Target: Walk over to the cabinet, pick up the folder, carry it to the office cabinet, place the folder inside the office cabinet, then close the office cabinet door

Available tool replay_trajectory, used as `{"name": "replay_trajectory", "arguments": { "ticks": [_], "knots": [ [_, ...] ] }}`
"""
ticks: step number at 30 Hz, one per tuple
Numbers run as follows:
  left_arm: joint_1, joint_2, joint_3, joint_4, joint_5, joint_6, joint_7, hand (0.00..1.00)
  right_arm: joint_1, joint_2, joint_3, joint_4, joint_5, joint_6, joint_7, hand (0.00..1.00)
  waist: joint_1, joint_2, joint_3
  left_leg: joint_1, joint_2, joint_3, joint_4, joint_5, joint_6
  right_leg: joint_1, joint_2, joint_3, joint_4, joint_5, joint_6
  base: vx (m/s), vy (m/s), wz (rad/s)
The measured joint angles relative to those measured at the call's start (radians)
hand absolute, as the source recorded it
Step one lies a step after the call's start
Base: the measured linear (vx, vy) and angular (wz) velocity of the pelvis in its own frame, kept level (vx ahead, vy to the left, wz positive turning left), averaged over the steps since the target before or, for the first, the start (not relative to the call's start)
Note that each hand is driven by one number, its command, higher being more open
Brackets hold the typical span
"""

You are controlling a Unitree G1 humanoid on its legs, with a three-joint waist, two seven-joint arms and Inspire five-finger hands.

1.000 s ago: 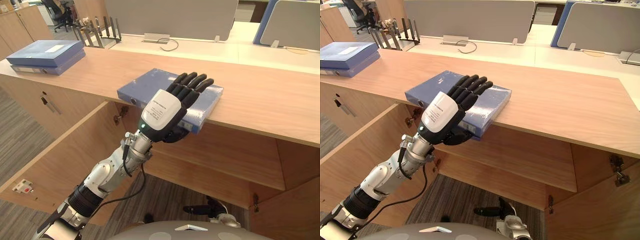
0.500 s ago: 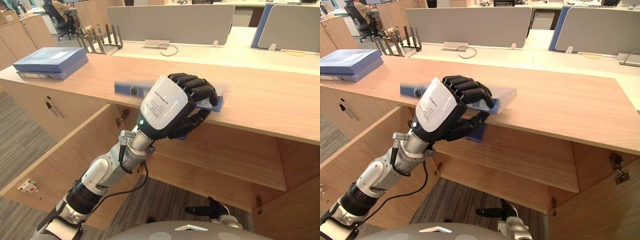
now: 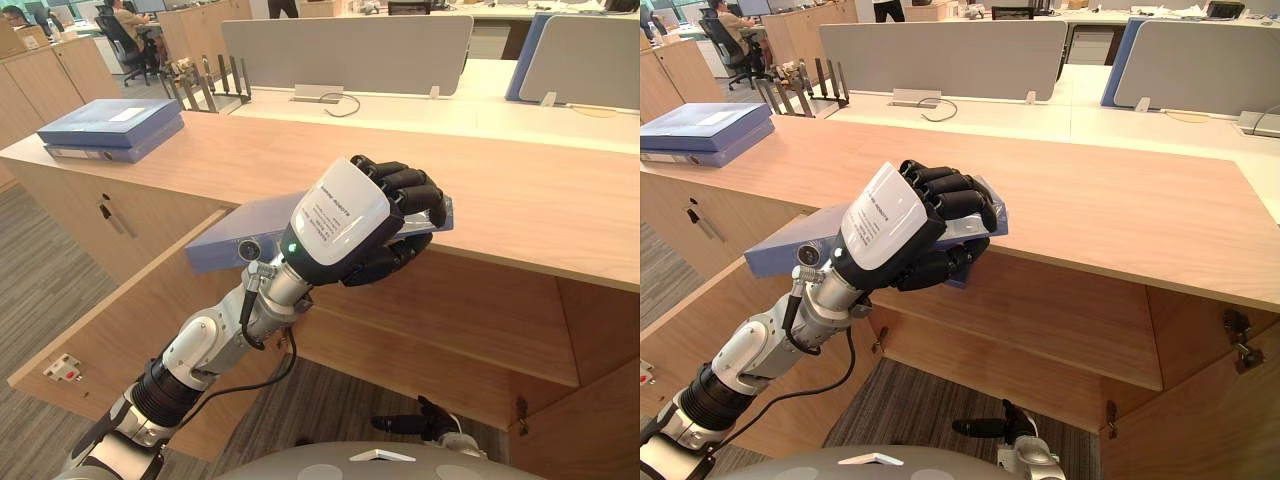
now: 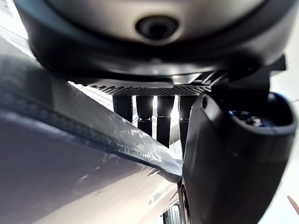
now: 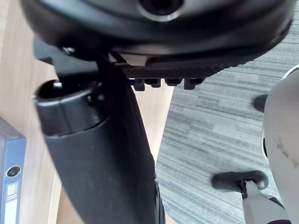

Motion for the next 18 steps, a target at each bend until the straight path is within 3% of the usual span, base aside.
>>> {"name": "replay_trajectory", "arguments": {
  "ticks": [10, 18],
  "knots": [
    [0.068, -0.057, 0.071, -0.011, -0.042, 0.008, 0.029, 0.00, 0.008, -0.002, 0.005, -0.003, 0.028, -0.001, -0.010, 1.00, 0.010, 0.000, 0.000, 0.000, 0.000, 0.000, 0.000, 0.000, 0.000, 0.000, 0.000, -0.001, 0.000, 0.000, 0.000, 0.00, 0.000, 0.00],
    [0.077, -0.106, 0.206, -0.011, -0.114, 0.099, 0.121, 0.00, 0.007, 0.004, 0.004, -0.003, 0.027, -0.002, -0.024, 1.00, 0.013, -0.005, 0.003, 0.000, 0.000, -0.001, 0.000, 0.000, 0.000, 0.000, 0.000, -0.002, -0.001, 0.000, 0.000, 0.00, 0.000, 0.00]
  ]
}}
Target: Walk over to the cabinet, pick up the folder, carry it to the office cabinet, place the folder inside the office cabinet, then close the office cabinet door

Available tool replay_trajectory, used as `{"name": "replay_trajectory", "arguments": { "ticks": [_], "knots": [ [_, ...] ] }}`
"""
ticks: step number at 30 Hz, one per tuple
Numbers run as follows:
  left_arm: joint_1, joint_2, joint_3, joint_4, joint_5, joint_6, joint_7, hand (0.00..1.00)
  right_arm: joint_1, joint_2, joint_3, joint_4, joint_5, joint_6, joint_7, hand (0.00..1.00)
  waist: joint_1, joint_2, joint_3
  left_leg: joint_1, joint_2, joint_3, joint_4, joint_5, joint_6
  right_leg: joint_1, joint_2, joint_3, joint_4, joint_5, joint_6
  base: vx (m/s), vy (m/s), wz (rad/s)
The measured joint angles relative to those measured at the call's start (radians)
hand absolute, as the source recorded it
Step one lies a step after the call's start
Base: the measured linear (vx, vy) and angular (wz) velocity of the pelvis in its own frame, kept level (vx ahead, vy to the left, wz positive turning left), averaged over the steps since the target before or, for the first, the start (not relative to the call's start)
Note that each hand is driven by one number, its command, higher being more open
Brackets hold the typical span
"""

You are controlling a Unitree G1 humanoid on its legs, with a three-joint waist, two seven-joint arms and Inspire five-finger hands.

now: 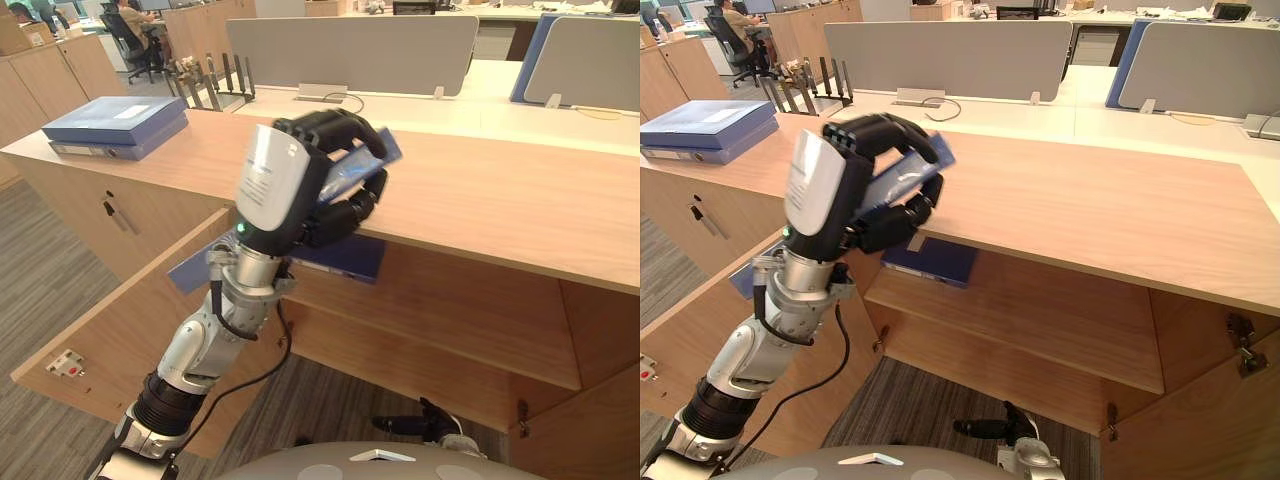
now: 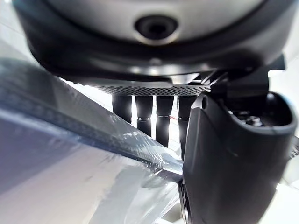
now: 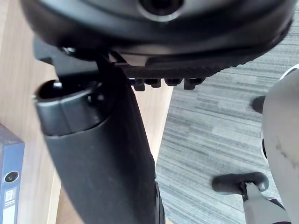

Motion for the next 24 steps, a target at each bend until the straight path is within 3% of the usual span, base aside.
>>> {"name": "replay_trajectory", "arguments": {
  "ticks": [4, 8, 13, 19, 24],
  "knots": [
    [0.000, -0.034, 0.100, -0.005, -0.030, 0.031, 0.052, 0.00, -0.003, 0.007, -0.002, 0.000, 0.000, -0.001, -0.007, 1.00, 0.002, -0.014, 0.008, -0.002, 0.000, 0.000, 0.000, 0.001, 0.001, 0.002, 0.000, 0.000, 0.000, 0.000, 0.000, 0.00, 0.000, 0.00],
    [-0.006, -0.060, 0.209, -0.033, -0.157, 0.062, 0.112, 0.00, -0.002, 0.010, -0.009, 0.000, 0.000, -0.001, -0.007, 1.00, 0.003, -0.017, 0.008, -0.004, -0.003, 0.000, 0.001, 0.004, 0.002, 0.002, -0.002, 0.001, 0.000, 0.000, 0.000, 0.00, 0.000, 0.00],
    [-0.040, -0.089, 0.286, -0.091, -0.247, 0.063, 0.149, 0.00, -0.002, 0.012, -0.009, 0.006, 0.000, -0.001, -0.006, 1.00, 0.006, -0.015, 0.007, 0.006, -0.002, -0.003, 0.000, 0.004, 0.002, 0.012, 0.000, -0.001, 0.002, 0.000, 0.000, 0.00, 0.000, 0.00],
    [-0.093, -0.115, 0.313, -0.128, -0.353, 0.028, 0.143, 0.00, -0.004, 0.011, -0.009, 0.013, -0.001, -0.001, -0.004, 1.00, 0.003, -0.005, 0.001, 0.008, -0.001, -0.008, 0.000, -0.001, -0.004, 0.015, 0.002, -0.004, 0.003, 0.000, 0.000, -0.02, -0.004, 0.02],
    [-0.094, -0.127, 0.315, -0.131, -0.633, -0.030, 0.058, 0.00, -0.005, 0.009, -0.009, 0.018, -0.001, 0.000, 0.001, 1.00, 0.004, -0.001, -0.001, 0.008, -0.003, -0.016, 0.000, 0.000, -0.003, 0.016, 0.002, -0.014, 0.002, 0.000, 0.000, 0.00, -0.003, 0.04]
  ]
}}
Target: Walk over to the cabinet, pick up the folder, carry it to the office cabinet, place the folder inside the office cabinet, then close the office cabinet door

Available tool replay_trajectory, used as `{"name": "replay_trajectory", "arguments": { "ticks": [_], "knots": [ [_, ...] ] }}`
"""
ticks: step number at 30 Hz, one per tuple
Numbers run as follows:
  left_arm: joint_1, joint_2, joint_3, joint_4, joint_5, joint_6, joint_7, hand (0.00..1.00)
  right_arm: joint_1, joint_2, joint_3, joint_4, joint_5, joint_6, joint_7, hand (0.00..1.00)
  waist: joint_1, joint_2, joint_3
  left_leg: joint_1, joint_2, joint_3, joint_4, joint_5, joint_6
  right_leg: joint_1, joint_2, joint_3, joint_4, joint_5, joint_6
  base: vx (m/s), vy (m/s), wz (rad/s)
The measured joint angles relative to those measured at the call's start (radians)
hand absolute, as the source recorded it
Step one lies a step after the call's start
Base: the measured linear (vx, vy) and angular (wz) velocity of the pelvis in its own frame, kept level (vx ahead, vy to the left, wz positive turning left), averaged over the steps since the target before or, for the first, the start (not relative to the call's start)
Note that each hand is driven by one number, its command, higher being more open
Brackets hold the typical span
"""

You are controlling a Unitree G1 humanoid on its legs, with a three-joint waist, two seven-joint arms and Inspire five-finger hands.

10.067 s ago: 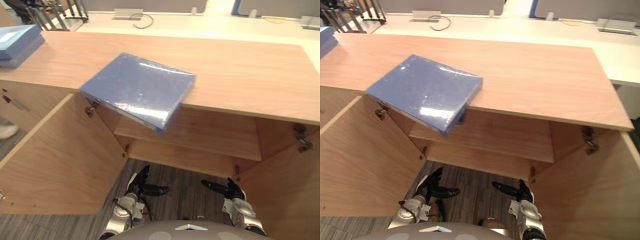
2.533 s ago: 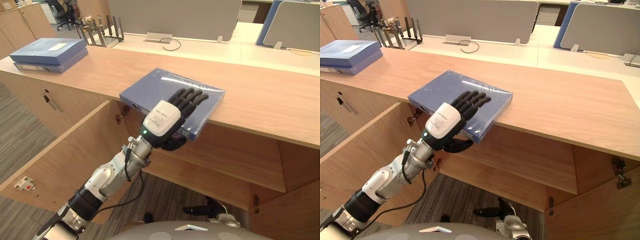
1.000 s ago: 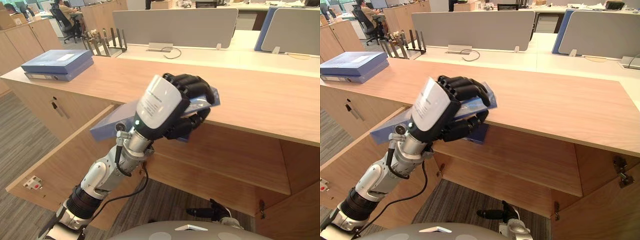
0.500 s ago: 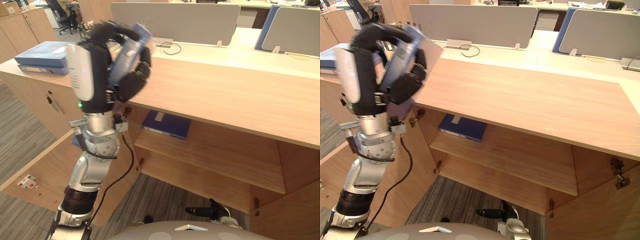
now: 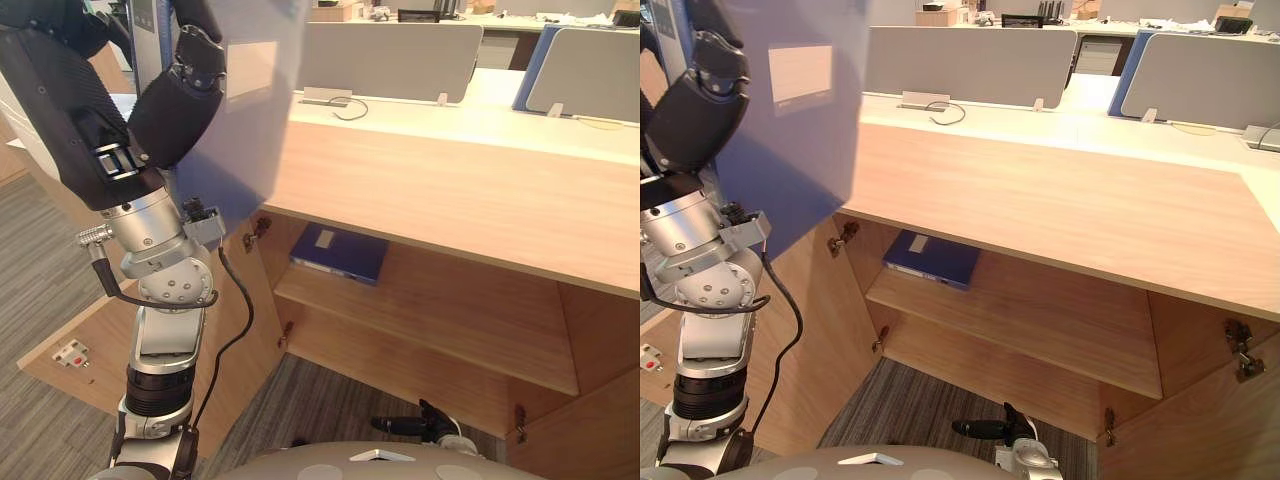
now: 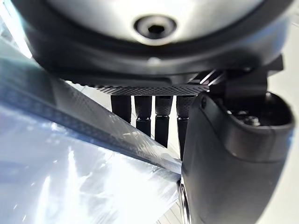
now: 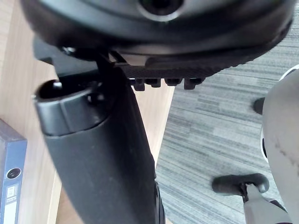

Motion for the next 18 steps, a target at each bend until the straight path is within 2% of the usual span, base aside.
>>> {"name": "replay_trajectory", "arguments": {
  "ticks": [11, 18],
  "knots": [
    [-0.008, -0.024, -0.001, 0.060, -0.434, -0.023, -0.239, 0.00, -0.011, -0.004, -0.005, 0.012, 0.000, 0.009, 0.032, 1.00, 0.000, 0.007, -0.001, 0.000, -0.006, -0.016, 0.000, 0.011, 0.009, 0.013, -0.002, -0.014, 0.000, 0.000, 0.000, 0.00, 0.000, 0.03],
    [-0.007, -0.011, -0.001, 0.088, -0.614, -0.022, -0.349, 0.00, -0.010, -0.012, -0.005, 0.010, -0.002, 0.014, 0.048, 1.00, 0.001, 0.014, 0.001, 0.000, -0.006, -0.019, 0.000, 0.004, 0.000, 0.017, 0.000, -0.019, 0.000, 0.000, 0.000, -0.01, 0.001, 0.02]
  ]
}}
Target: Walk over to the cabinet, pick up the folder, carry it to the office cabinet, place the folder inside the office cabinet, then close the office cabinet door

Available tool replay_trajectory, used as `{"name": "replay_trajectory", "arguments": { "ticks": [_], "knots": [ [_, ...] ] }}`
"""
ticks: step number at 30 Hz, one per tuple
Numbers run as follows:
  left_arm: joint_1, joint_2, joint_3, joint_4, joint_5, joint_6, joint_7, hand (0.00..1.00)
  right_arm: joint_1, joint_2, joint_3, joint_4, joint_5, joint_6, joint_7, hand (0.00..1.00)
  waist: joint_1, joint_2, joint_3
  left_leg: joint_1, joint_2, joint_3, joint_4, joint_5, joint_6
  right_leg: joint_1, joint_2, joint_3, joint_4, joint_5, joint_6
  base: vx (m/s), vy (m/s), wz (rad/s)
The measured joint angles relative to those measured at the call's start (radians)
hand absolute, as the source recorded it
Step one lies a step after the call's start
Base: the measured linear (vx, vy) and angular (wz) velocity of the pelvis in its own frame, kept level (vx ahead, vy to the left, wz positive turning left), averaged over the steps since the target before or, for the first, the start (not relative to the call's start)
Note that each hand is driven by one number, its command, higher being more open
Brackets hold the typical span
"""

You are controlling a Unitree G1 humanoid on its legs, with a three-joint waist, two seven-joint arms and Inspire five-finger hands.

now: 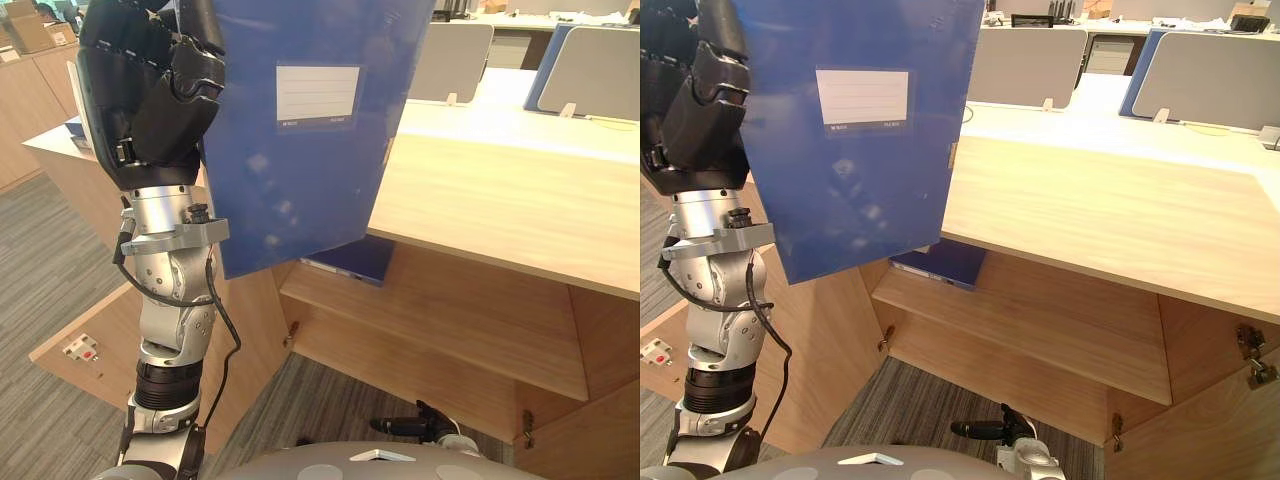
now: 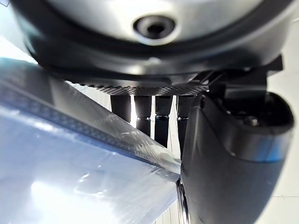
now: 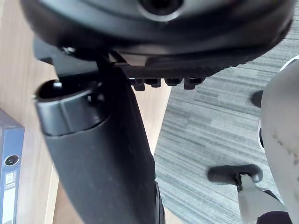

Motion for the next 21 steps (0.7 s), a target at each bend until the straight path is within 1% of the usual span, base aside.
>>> {"name": "replay_trajectory", "arguments": {
  "ticks": [3, 7, 11, 13, 15, 16, 18, 20, 21],
  "knots": [
    [0.014, 0.020, 0.000, 0.006, -0.039, 0.001, -0.046, 0.00, 0.004, -0.003, -0.003, -0.012, -0.005, 0.005, 0.008, 1.00, 0.000, 0.001, 0.001, 0.000, 0.000, 0.002, 0.000, -0.001, 0.000, 0.000, -0.001, 0.001, 0.000, 0.000, 0.000, 0.00, 0.000, 0.00],
    [0.079, 0.061, -0.003, 0.016, -0.112, 0.014, -0.105, 0.00, 0.023, -0.011, -0.002, -0.053, -0.006, 0.013, 0.019, 1.00, -0.001, 0.002, 0.001, 0.000, 0.000, 0.007, 0.000, -0.004, -0.001, 0.000, -0.001, 0.004, -0.002, 0.000, 0.000, 0.00, -0.001, -0.01],
    [0.160, 0.153, -0.013, 0.064, -0.198, 0.059, -0.186, 0.00, 0.069, -0.041, 0.003, -0.142, -0.007, 0.013, 0.053, 1.00, -0.002, 0.003, 0.002, 0.000, 0.001, 0.017, 0.000, -0.008, -0.001, -0.001, -0.002, 0.006, -0.003, 0.000, 0.000, 0.01, 0.000, -0.03],
    [0.222, 0.203, -0.021, 0.078, -0.237, 0.086, -0.233, 0.00, 0.096, -0.064, 0.002, -0.203, -0.007, 0.013, 0.062, 1.00, -0.002, 0.001, 0.003, 0.000, 0.002, 0.024, 0.000, -0.011, -0.002, -0.005, -0.003, 0.013, -0.003, 0.000, 0.000, 0.01, 0.003, -0.08],
    [0.263, 0.226, -0.022, 0.081, -0.267, 0.095, -0.269, 0.00, 0.109, -0.081, 0.001, -0.243, -0.007, 0.013, 0.076, 1.00, -0.004, 0.001, 0.004, -0.001, 0.002, 0.025, 0.000, -0.008, 0.002, -0.009, -0.003, 0.017, 0.001, 0.000, 0.000, 0.02, 0.003, -0.07],
    [0.296, 0.239, -0.024, 0.081, -0.283, 0.106, -0.297, 0.00, 0.126, -0.094, -0.007, -0.294, -0.006, 0.013, 0.081, 1.00, -0.005, 0.001, 0.004, -0.001, 0.003, 0.025, 0.000, -0.005, 0.006, -0.014, -0.003, 0.021, 0.003, 0.000, 0.000, 0.02, 0.005, -0.05],
    [0.318, 0.247, -0.031, 0.081, -0.296, 0.116, -0.315, 0.00, 0.141, -0.110, -0.012, -0.349, -0.006, 0.013, 0.093, 1.00, -0.005, 0.001, 0.006, -0.001, 0.003, 0.025, 0.000, -0.004, 0.007, -0.015, -0.004, 0.023, 0.008, 0.000, 0.000, 0.00, 0.000, 0.00],
    [0.345, 0.262, -0.041, 0.081, -0.331, 0.128, -0.343, 0.00, 0.188, -0.160, -0.017, -0.496, -0.005, 0.012, 0.123, 1.00, -0.007, 0.008, 0.019, 0.000, 0.004, 0.028, 0.000, -0.008, 0.002, -0.019, -0.004, 0.029, 0.018, -0.002, -0.003, -0.05, 0.019, -0.01],
    [0.350, 0.268, -0.042, 0.081, -0.342, 0.133, -0.353, 0.00, 0.205, -0.179, -0.022, -0.542, 0.001, 0.011, 0.142, 1.00, -0.007, 0.010, 0.021, -0.001, 0.004, 0.028, 0.000, -0.008, 0.002, -0.021, -0.004, 0.029, 0.019, -0.002, -0.003, -0.05, 0.021, 0.00]
  ]
}}
